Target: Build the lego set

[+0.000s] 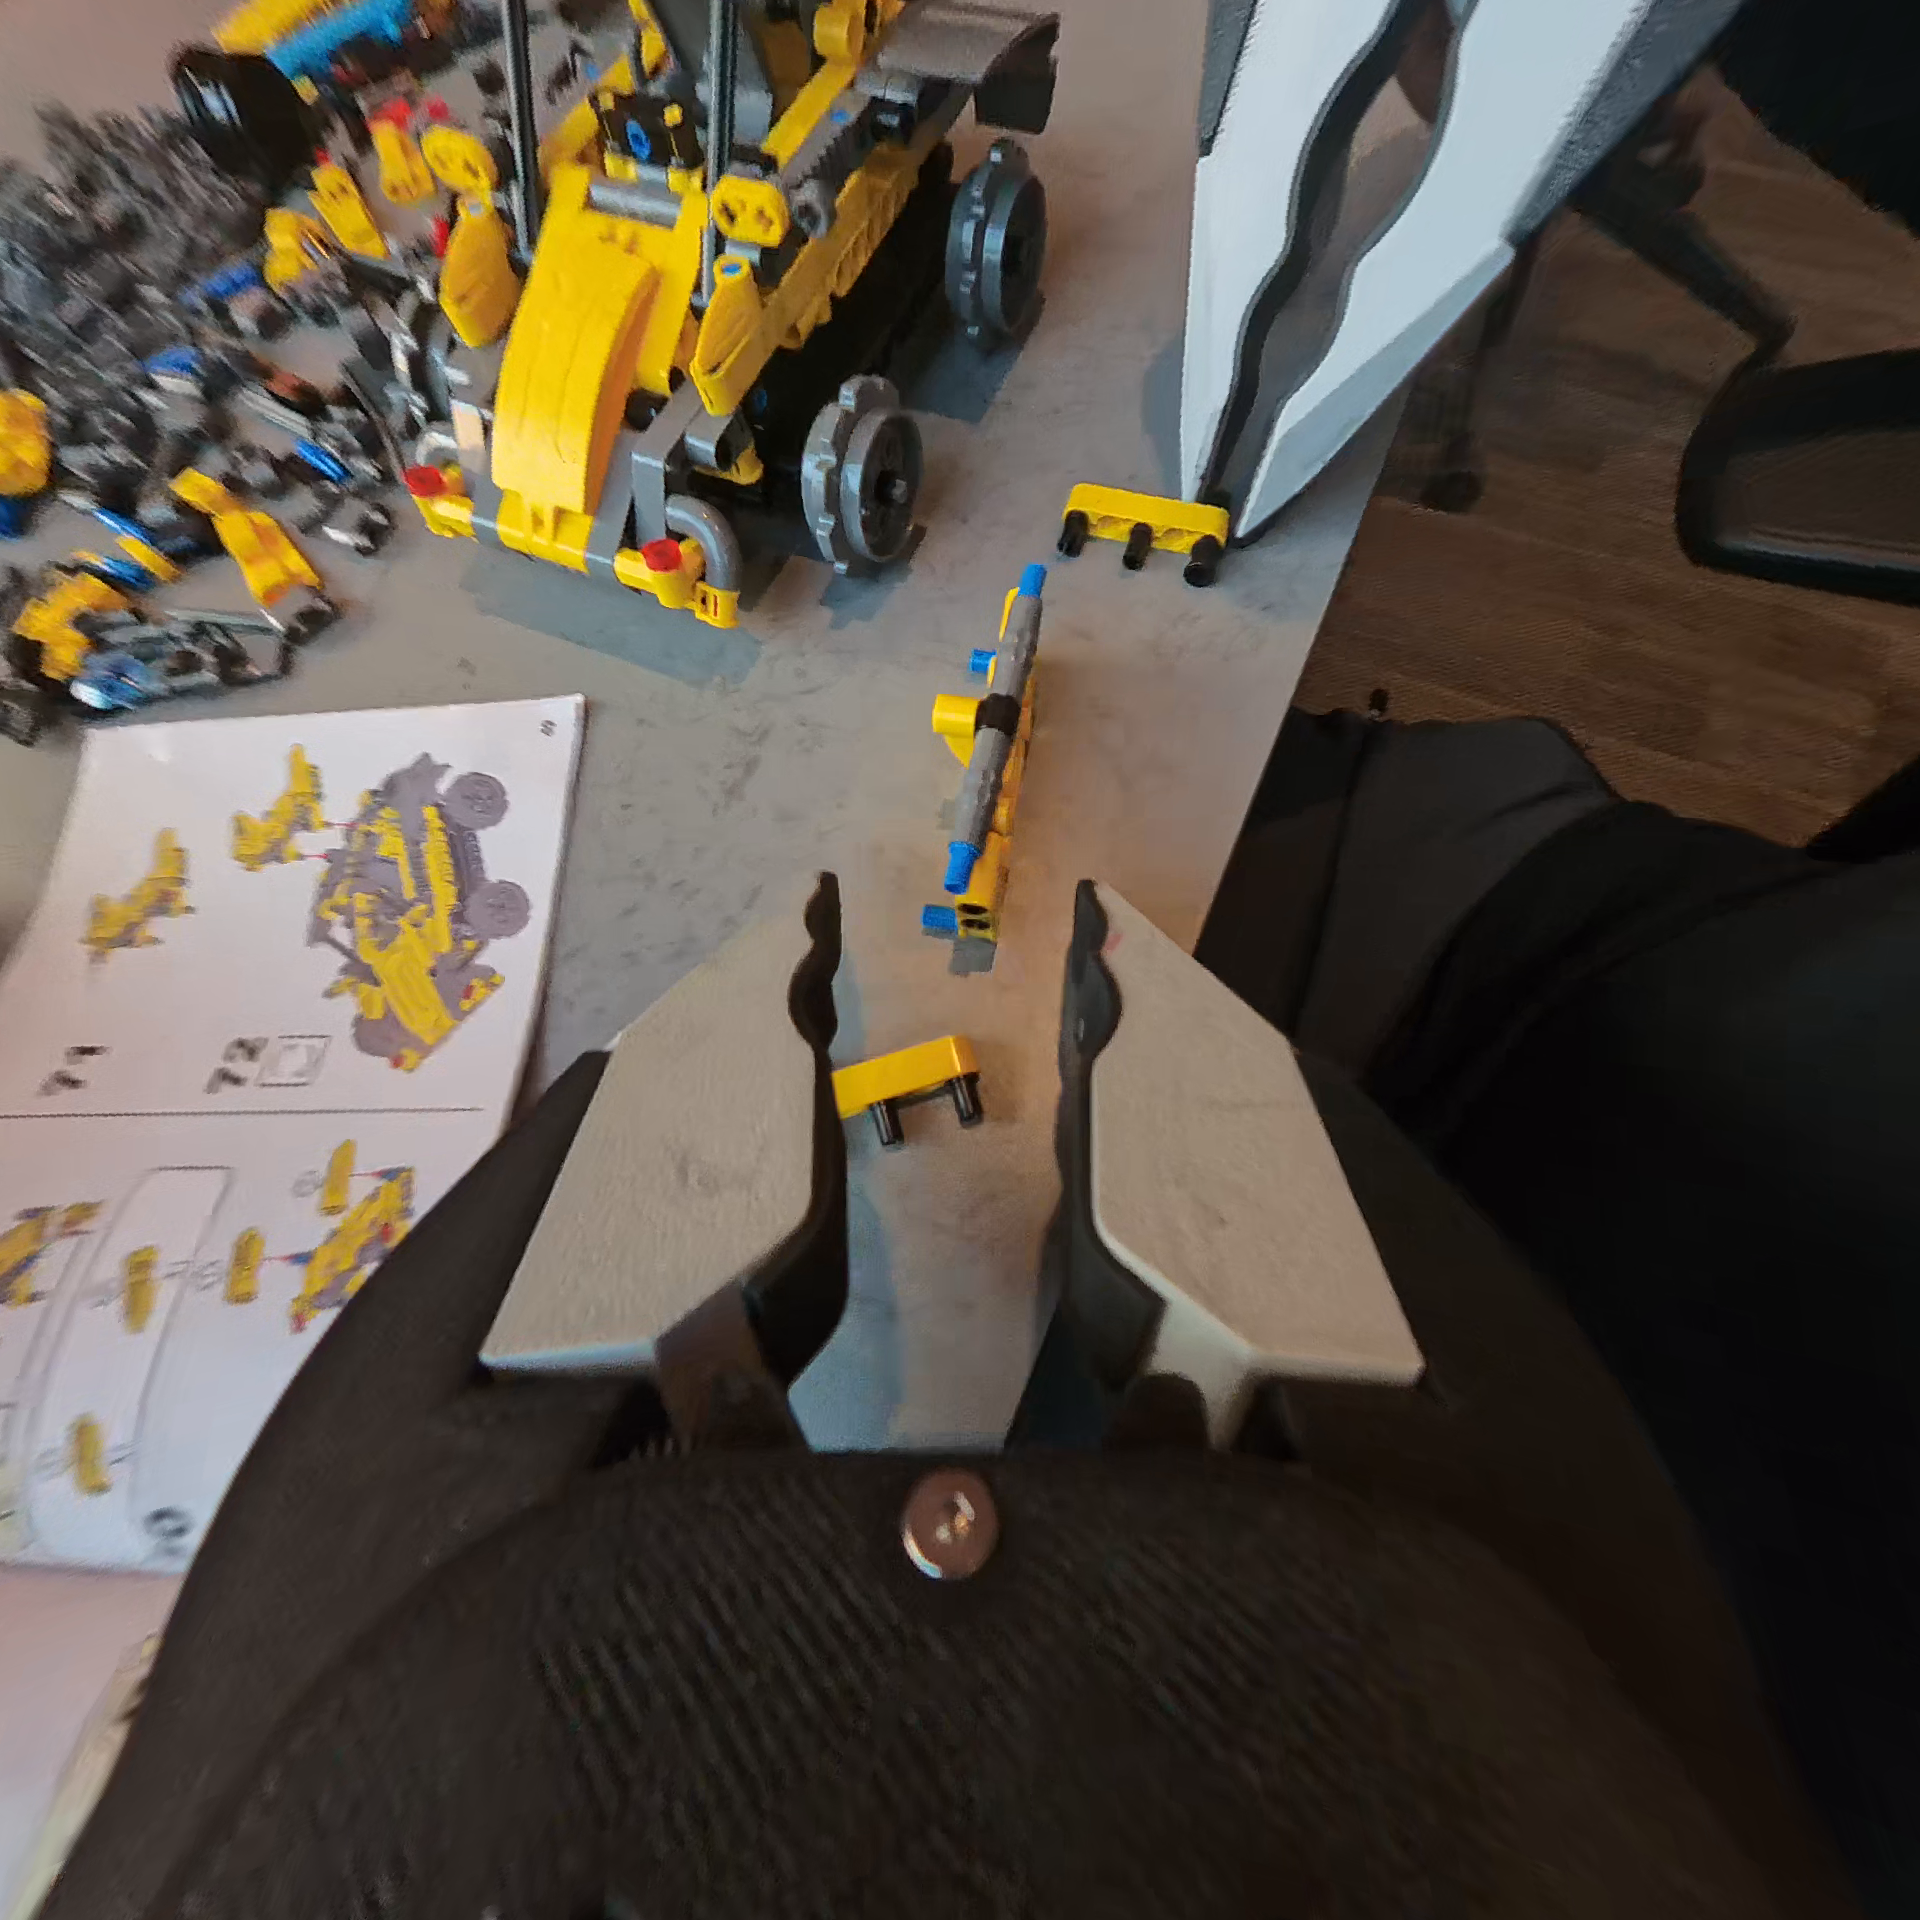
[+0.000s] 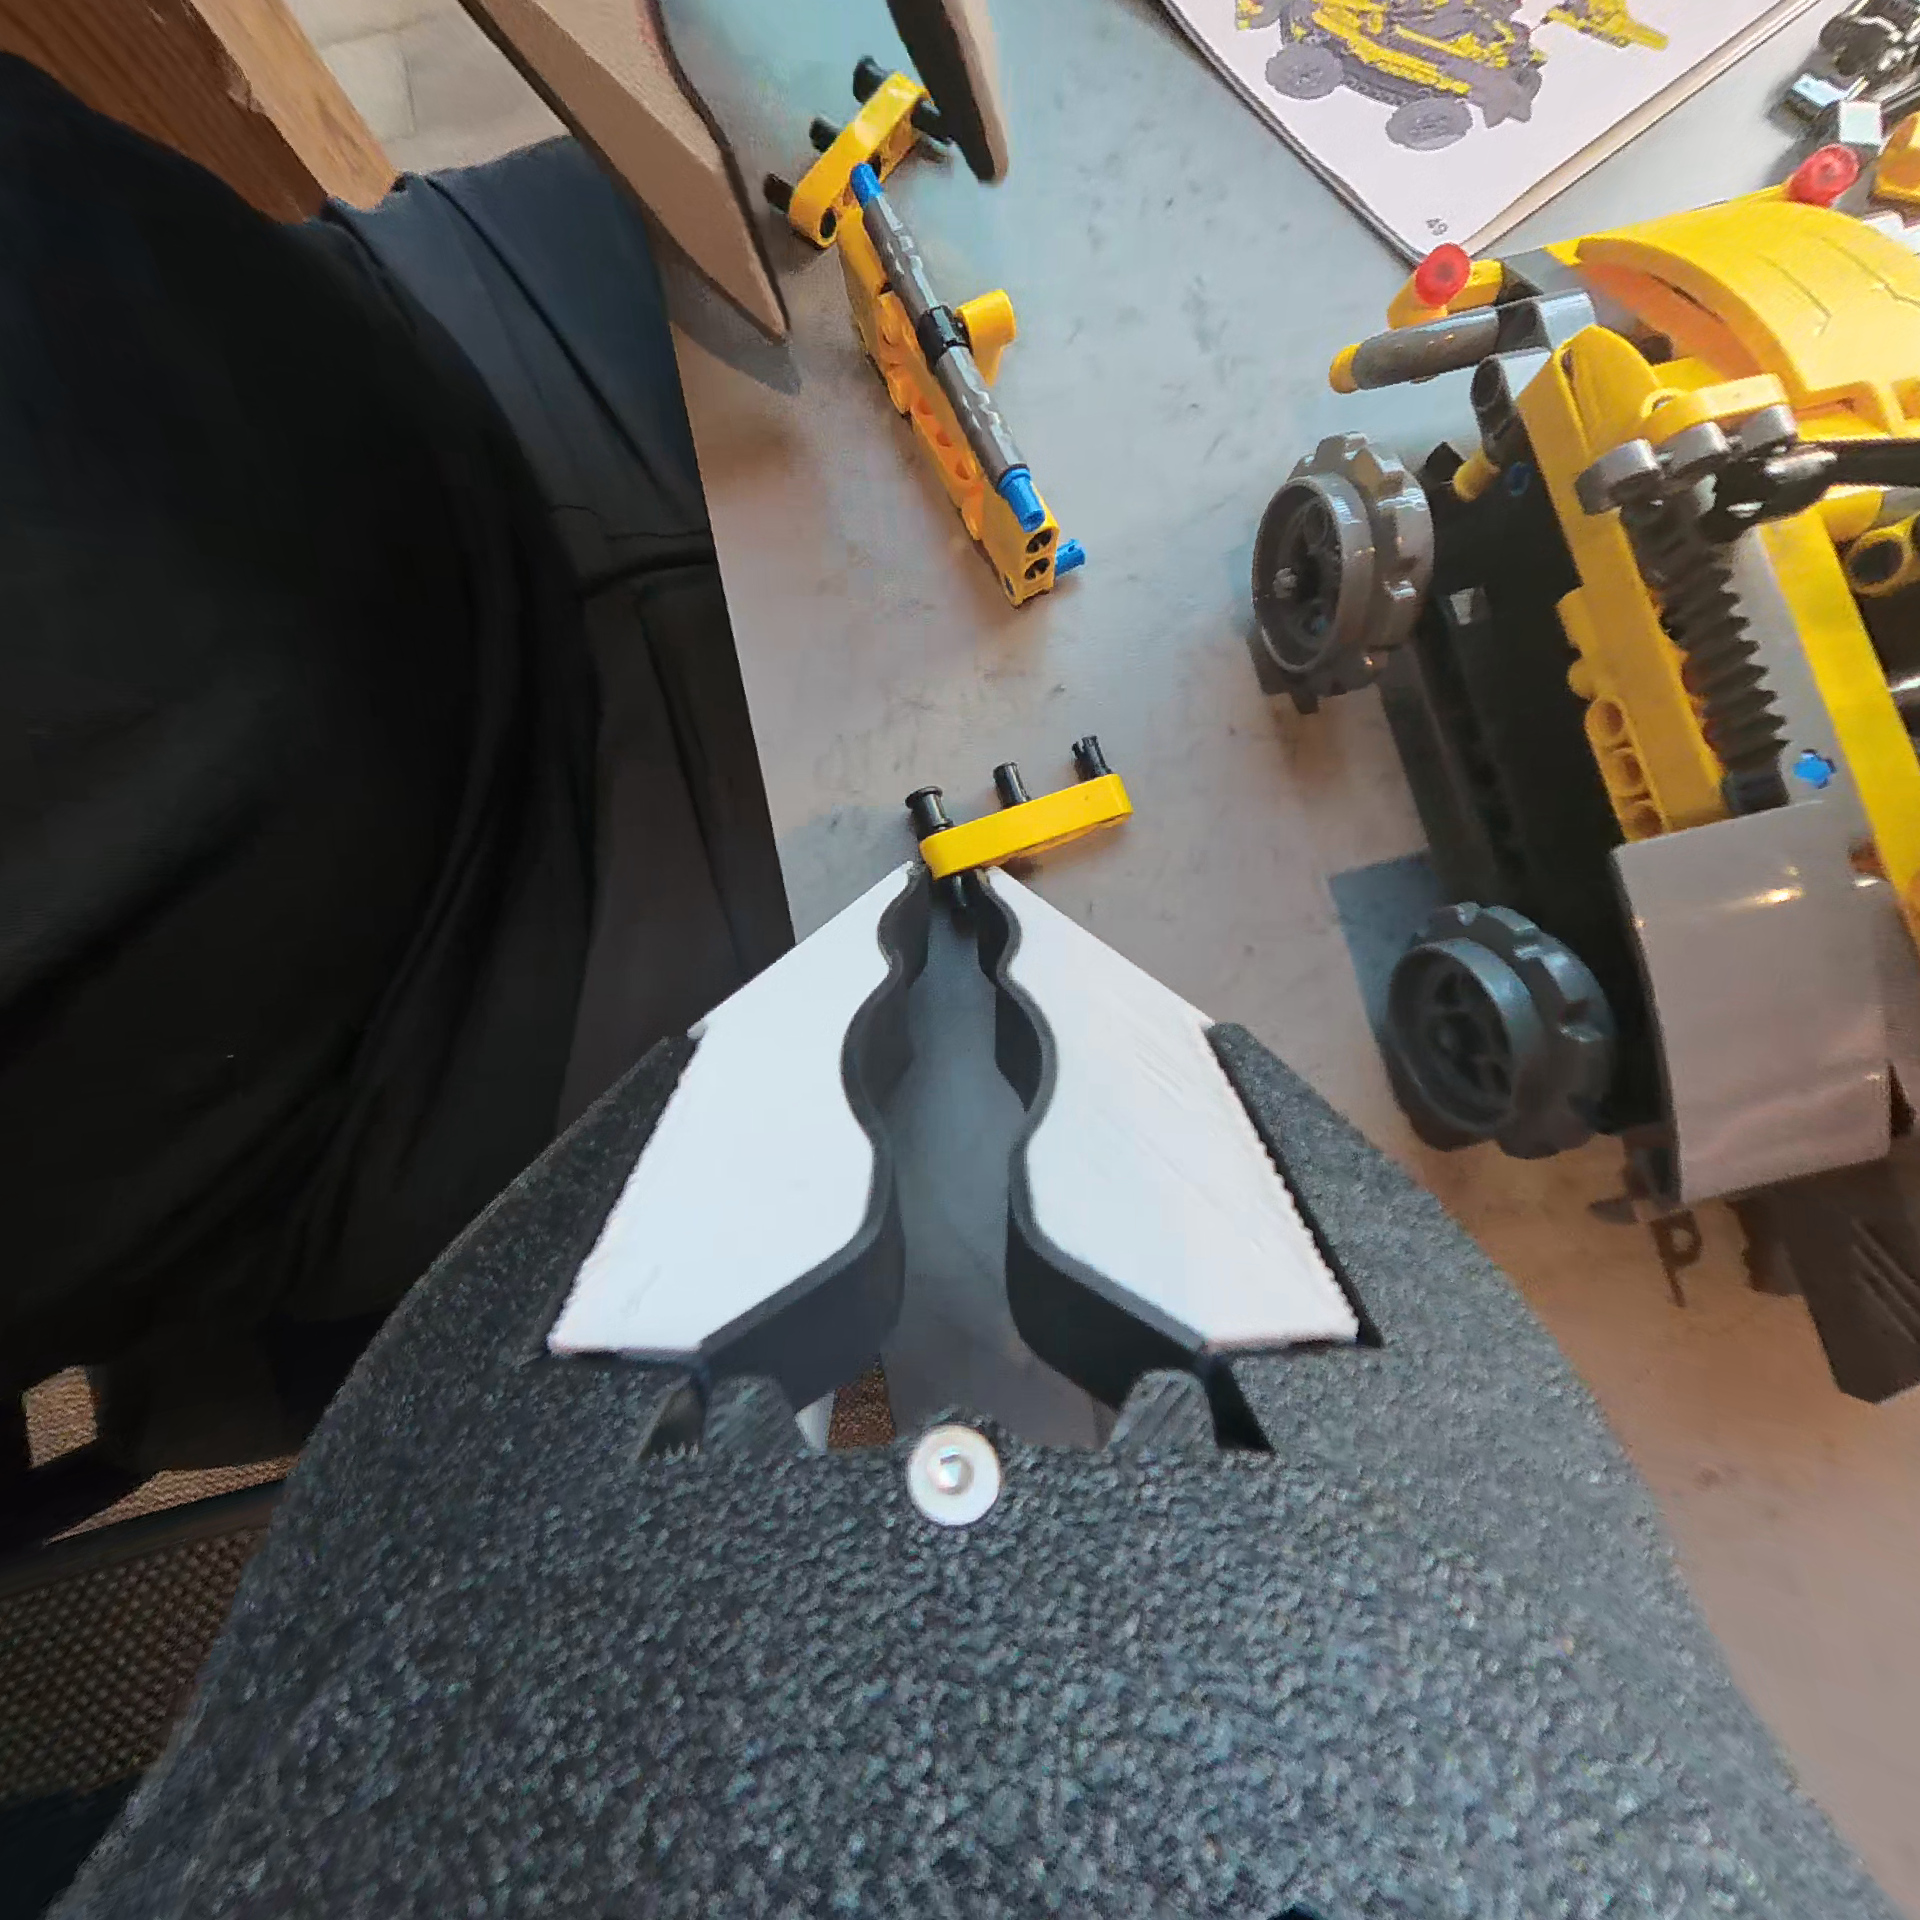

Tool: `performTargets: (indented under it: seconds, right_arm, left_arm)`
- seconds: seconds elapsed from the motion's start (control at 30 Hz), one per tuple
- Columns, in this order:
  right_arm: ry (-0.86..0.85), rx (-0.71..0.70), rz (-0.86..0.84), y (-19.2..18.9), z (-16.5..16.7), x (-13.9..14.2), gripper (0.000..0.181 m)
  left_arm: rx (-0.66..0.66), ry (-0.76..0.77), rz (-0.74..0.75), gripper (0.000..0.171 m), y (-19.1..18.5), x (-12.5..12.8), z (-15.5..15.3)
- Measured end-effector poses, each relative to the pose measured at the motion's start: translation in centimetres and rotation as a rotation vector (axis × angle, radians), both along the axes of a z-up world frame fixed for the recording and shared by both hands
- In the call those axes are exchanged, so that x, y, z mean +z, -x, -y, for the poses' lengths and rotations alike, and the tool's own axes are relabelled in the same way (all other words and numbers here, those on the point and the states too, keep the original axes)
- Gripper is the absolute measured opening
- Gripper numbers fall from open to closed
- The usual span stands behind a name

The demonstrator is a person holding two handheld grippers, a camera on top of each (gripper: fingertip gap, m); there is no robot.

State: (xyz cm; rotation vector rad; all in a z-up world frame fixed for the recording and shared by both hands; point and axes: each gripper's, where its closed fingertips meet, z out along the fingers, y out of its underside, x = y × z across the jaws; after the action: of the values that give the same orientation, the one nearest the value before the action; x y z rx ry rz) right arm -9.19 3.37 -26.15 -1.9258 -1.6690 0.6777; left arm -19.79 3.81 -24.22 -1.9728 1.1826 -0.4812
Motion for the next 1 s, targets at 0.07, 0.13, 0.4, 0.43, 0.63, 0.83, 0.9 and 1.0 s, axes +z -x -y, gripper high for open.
performTargets:
  seconds: [0.07,0.13,0.4,0.43,0.63,0.83,0.9,1.0]
  right_arm:
    - [0.016,-0.009,-0.005,0.0,0.0,0.0,0.008]
    - [0.051,-0.026,-0.014,0.0,-0.1,0.1,0.008]
    - [0.399,0.033,-0.271,1.4,3.7,4.9,0.008]
    - [0.466,0.058,-0.313,1.6,4.5,5.8,0.008]
    - [0.733,0.132,-0.514,2.8,6.5,9.0,0.008]
    - [0.893,0.173,-0.59,3.2,7.1,9.8,0.008]
    - [0.902,0.189,-0.581,3.5,7.5,9.5,0.008]
    - [0.923,0.194,-0.592,3.9,7.6,9.7,0.008]
  left_arm:
    - [-0.021,-0.11,-0.036,0.038,0.1,1.1,0.3]
    - [-0.058,-0.257,-0.066,0.028,-0.4,2.7,0.7]
    - [-0.256,-0.492,-0.184,0.029,-4.1,3.5,2.7]
    - [-0.265,-0.529,-0.199,0.029,-4.4,3.7,2.7]
    - [-0.287,-0.718,-0.257,0.027,-6.4,5.0,3.6]
    - [-0.302,-0.649,-0.191,0.025,-6.5,5.0,4.0]
    - [-0.334,-0.628,-0.181,0.019,-6.5,5.0,4.0]
    - [-0.387,-0.575,-0.137,0.011,-6.6,5.0,4.2]
